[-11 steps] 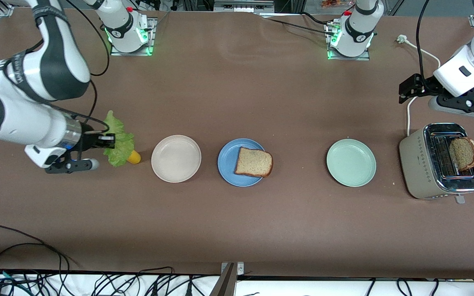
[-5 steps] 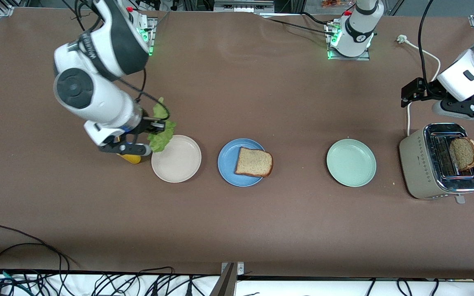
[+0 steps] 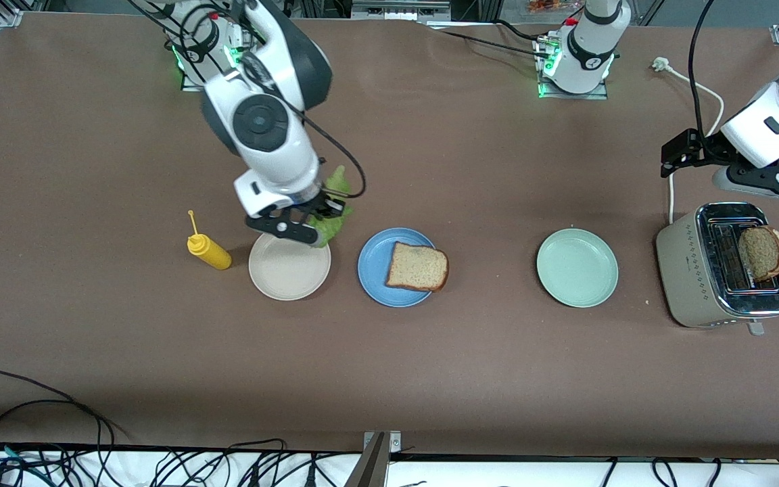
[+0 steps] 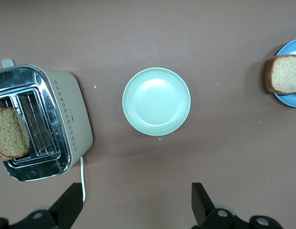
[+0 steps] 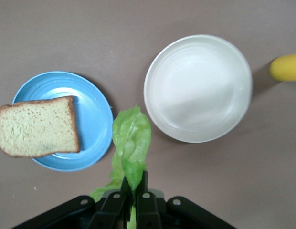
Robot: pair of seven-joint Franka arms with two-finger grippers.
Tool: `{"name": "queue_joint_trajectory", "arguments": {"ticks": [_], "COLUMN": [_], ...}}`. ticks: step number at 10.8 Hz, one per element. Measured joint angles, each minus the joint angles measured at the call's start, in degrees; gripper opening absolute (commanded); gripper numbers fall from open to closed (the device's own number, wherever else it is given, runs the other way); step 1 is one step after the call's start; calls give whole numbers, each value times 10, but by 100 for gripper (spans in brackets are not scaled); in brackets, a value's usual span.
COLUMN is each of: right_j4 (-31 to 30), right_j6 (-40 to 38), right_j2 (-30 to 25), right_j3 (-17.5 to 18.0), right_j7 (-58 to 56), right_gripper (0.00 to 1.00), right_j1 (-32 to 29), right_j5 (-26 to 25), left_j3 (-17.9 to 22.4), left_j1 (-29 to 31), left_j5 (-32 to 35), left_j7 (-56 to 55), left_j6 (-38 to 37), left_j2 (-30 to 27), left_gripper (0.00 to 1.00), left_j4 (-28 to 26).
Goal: Make sandwich in blue plate with both arms
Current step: 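Carry the lettuce over the bread on the blue plate, then lower the lettuce onto the bread and open the right gripper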
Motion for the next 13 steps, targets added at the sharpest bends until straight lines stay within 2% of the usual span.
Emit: {"name": "queue_joint_trajectory", "arguments": {"ticks": [3, 8, 11, 13], "right_j4": [19, 114, 128, 137], "right_j6": [52, 120, 189, 207], "right_j2": [51, 128, 184, 202], "right_j3": [-1, -10, -15, -29], "right_j7": [116, 275, 321, 340], "right_gripper": [0, 0, 0, 0], "right_j1": [35, 35, 46, 67], "right_j5": [-14, -14, -17, -18], "left_j3": [1, 1, 0, 0], "left_j1": [5, 8, 8, 8], "left_j5": [0, 0, 0, 0], "left_j7": [0, 0, 0, 0], "left_j6": [0, 0, 0, 0], "left_j2": [0, 1, 1, 1], "left_gripper": [100, 100, 100, 100], "left_j4": [1, 2, 2, 2]}}
